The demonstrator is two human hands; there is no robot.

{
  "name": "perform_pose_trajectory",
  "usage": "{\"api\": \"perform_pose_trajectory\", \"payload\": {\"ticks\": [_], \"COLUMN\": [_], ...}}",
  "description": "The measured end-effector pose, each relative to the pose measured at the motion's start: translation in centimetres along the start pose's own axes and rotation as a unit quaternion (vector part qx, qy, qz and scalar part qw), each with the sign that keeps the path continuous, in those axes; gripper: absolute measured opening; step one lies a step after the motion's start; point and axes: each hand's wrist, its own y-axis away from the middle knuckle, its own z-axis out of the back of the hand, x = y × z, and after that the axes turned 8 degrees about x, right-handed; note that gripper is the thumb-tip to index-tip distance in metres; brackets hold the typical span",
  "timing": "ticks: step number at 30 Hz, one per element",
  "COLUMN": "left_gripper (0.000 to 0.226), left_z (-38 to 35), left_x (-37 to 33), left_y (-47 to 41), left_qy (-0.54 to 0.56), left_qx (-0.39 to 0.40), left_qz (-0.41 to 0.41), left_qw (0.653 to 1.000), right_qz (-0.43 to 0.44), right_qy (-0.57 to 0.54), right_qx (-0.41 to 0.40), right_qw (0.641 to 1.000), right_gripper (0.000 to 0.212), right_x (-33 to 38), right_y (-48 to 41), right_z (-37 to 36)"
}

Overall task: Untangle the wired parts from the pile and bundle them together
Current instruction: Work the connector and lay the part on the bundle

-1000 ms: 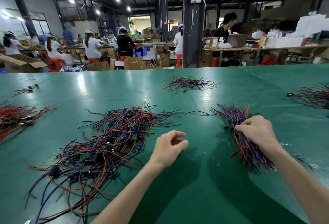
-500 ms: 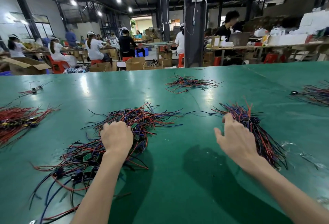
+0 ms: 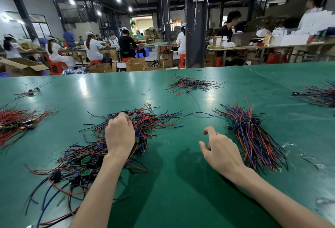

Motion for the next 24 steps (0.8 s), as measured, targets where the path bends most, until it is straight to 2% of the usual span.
{"api": "perform_pose_trajectory", "payload": {"ticks": [6, 9, 13, 16, 19, 22, 24], "left_gripper": [0.015, 0.014, 0.009, 0.013, 0.020, 0.012, 0.008], "left_z": [0.2, -0.2, -1.0, -1.5, -1.6, -1.6, -1.5], "left_x": [-2.7, -4.2, -6.0, -7.0, -7.7, -8.0, -8.1], "left_y": [1.3, 2.2, 3.8, 5.0, 5.6, 5.7, 5.8], "left_qy": [0.109, 0.182, 0.275, 0.374, 0.461, 0.550, 0.572], "left_qx": [-0.094, -0.082, -0.013, 0.094, 0.173, 0.223, 0.234], "left_qz": [-0.142, -0.194, -0.226, -0.198, -0.138, -0.053, -0.020], "left_qw": [0.979, 0.960, 0.934, 0.901, 0.859, 0.803, 0.786], "right_qz": [0.026, 0.043, 0.075, 0.075, 0.063, 0.048, 0.020], "right_qy": [-0.054, -0.166, -0.353, -0.430, -0.506, -0.526, -0.526], "right_qx": [-0.033, -0.011, 0.037, 0.071, 0.103, 0.097, 0.079], "right_qw": [0.998, 0.985, 0.932, 0.897, 0.854, 0.844, 0.847], "right_gripper": [0.024, 0.017, 0.014, 0.020, 0.018, 0.023, 0.028], "right_x": [0.2, 0.6, 1.6, 2.0, 2.2, 2.2, 2.1], "right_y": [0.0, 0.0, 0.3, 0.5, 0.4, 0.4, 0.3], "right_z": [0.1, 0.1, 0.6, 1.0, 1.2, 1.2, 1.1]}}
